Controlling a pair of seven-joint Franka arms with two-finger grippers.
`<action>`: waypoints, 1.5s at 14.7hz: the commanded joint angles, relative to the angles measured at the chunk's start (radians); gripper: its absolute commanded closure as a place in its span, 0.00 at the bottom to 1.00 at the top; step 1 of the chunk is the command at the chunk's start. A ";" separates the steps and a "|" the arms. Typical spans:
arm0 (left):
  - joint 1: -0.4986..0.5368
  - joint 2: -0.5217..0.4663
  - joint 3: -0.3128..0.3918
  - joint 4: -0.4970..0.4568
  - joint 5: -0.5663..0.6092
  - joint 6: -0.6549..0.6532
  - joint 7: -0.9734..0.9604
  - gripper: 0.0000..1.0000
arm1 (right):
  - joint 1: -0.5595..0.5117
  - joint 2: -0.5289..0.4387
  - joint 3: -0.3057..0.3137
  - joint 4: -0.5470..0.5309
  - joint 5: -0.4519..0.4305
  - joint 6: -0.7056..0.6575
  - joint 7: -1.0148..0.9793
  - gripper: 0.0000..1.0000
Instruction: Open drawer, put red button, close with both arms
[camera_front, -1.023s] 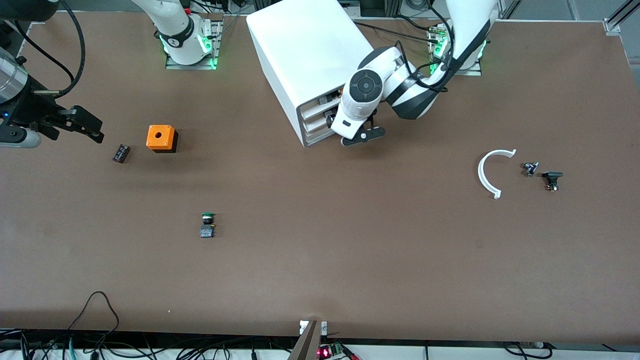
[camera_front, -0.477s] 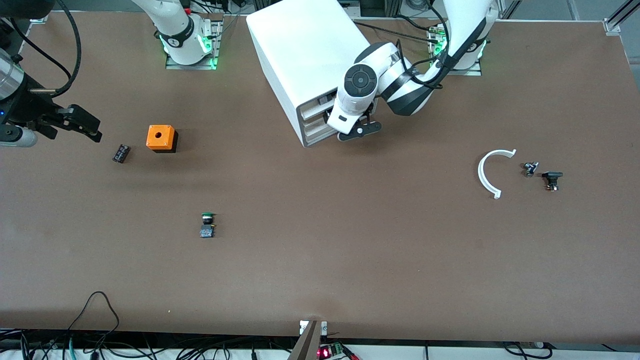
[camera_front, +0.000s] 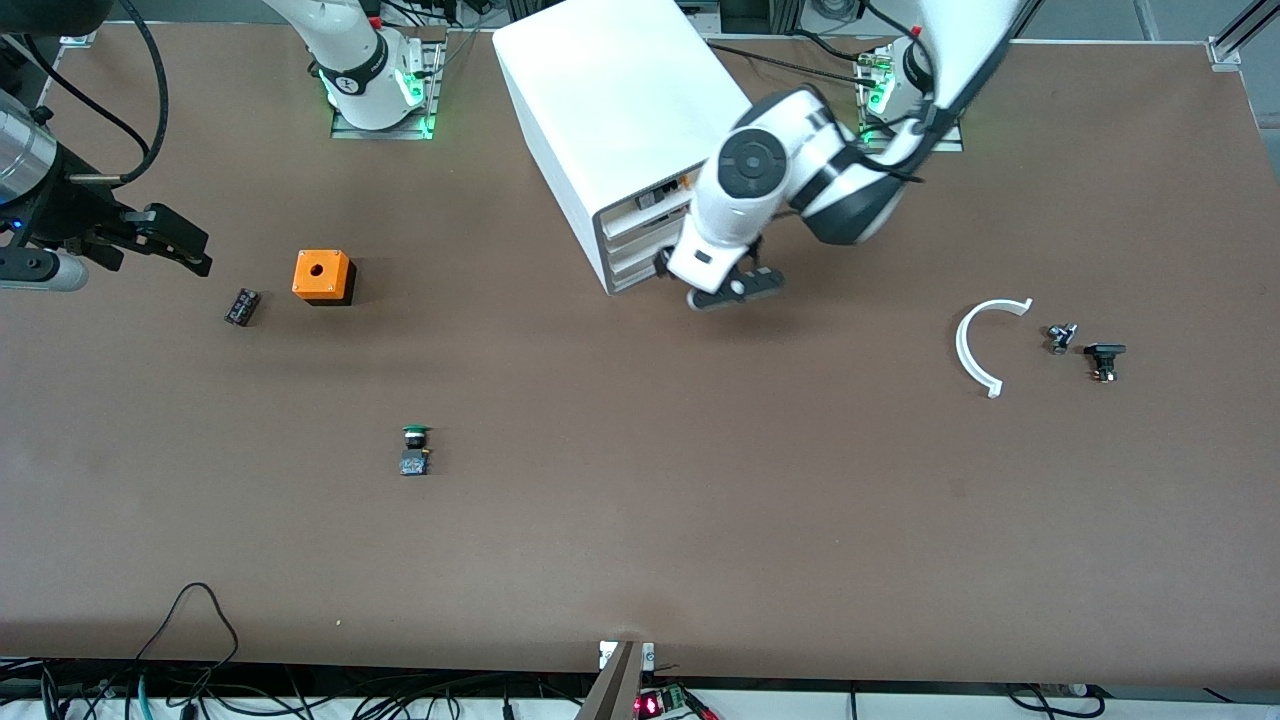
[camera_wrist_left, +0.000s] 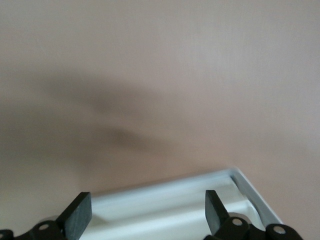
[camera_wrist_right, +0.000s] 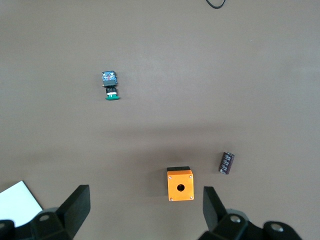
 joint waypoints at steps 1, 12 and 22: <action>0.067 -0.009 -0.001 0.144 0.080 -0.194 0.192 0.00 | -0.013 0.011 0.010 0.029 0.016 -0.024 -0.005 0.00; 0.071 -0.197 0.328 0.289 0.001 -0.430 0.824 0.00 | -0.006 0.011 0.015 0.026 0.016 -0.024 0.007 0.00; -0.023 -0.478 0.689 -0.028 -0.135 -0.210 1.075 0.00 | -0.003 0.009 0.016 0.023 0.011 -0.024 0.006 0.00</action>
